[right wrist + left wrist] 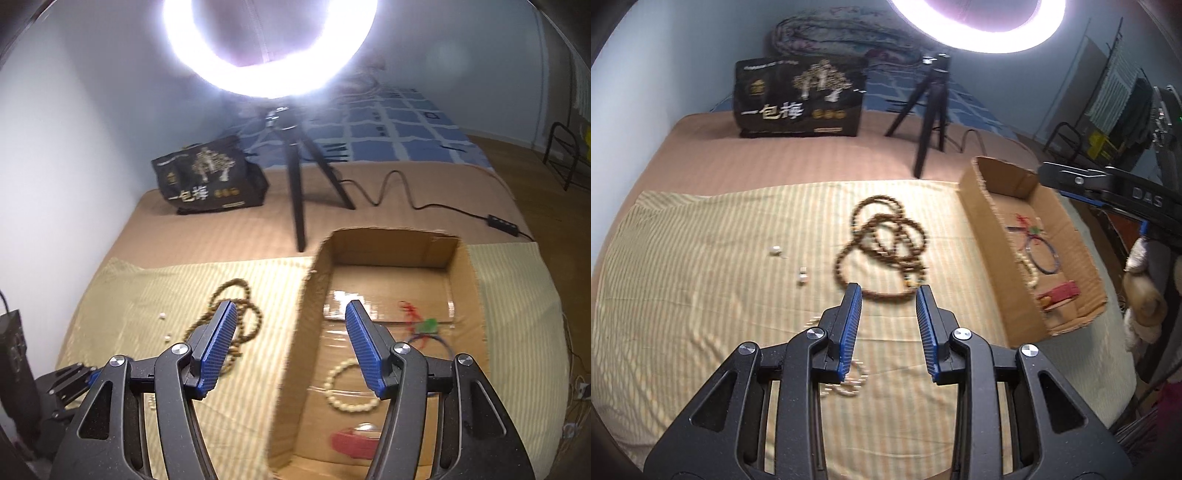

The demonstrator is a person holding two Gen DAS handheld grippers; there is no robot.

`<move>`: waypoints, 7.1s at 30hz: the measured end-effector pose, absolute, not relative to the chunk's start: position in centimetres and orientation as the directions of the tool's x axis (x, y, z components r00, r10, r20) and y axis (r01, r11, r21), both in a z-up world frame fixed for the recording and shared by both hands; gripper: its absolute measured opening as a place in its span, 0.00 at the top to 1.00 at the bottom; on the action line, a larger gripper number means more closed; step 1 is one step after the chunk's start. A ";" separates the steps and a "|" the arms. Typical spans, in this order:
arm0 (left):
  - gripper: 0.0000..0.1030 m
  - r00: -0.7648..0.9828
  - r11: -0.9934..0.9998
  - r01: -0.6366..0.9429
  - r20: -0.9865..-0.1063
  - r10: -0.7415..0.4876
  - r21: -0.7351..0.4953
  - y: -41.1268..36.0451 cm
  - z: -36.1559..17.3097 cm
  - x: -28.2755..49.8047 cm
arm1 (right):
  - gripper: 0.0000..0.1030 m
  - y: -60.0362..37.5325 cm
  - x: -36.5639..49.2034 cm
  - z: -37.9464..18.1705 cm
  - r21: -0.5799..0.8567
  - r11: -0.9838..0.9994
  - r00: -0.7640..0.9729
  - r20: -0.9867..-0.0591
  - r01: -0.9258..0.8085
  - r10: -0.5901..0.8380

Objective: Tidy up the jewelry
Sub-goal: 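Move the left tool back toward the pearl necklace on the sheet, then close the left tool on a pearl stud earring while the right tool approaches the wooden bead mala, then close the right tool on the brown wooden bead mala and lift it, then carry the earring in the left tool and mala in the right tool to the box, then open the right tool to drop the mala in the box while the left tool releases the earring, then move the left tool to the second pearl earring while the right tool approaches the pearl necklace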

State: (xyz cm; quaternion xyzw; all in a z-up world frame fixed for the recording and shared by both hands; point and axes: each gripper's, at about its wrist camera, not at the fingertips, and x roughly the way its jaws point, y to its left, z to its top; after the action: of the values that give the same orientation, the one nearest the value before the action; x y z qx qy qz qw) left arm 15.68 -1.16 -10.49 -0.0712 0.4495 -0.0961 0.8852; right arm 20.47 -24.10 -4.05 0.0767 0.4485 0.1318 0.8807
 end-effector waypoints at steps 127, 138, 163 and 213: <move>0.94 0.695 0.924 0.265 -0.609 -0.382 -0.277 -6.3 -2.0 14.8 | 0.90 -24.9 17.9 2.1 0.224 0.956 0.663 -0.689 -0.190 0.293; 0.94 0.650 0.903 0.340 -0.628 -0.428 -0.263 -12.0 -3.7 16.2 | 0.90 -30.2 18.9 0.8 0.199 0.976 0.674 -0.710 -0.086 0.204; 0.94 0.569 0.908 0.361 -0.721 -0.396 -0.214 -17.4 -9.0 19.9 | 0.90 -34.4 21.9 -3.9 0.181 0.983 0.600 -0.787 0.004 0.142; 0.33 0.651 0.935 0.312 -0.678 -0.341 -0.171 -13.4 -6.5 17.8 | 0.31 -31.9 19.8 -1.5 0.057 0.997 0.625 -0.781 0.052 0.012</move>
State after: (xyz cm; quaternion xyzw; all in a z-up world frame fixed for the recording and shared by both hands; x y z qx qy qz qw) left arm 17.83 -13.35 -6.50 -0.0193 0.3771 -0.1798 0.9084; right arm 19.78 -31.93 -1.46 0.0369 0.4330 -0.0109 0.9006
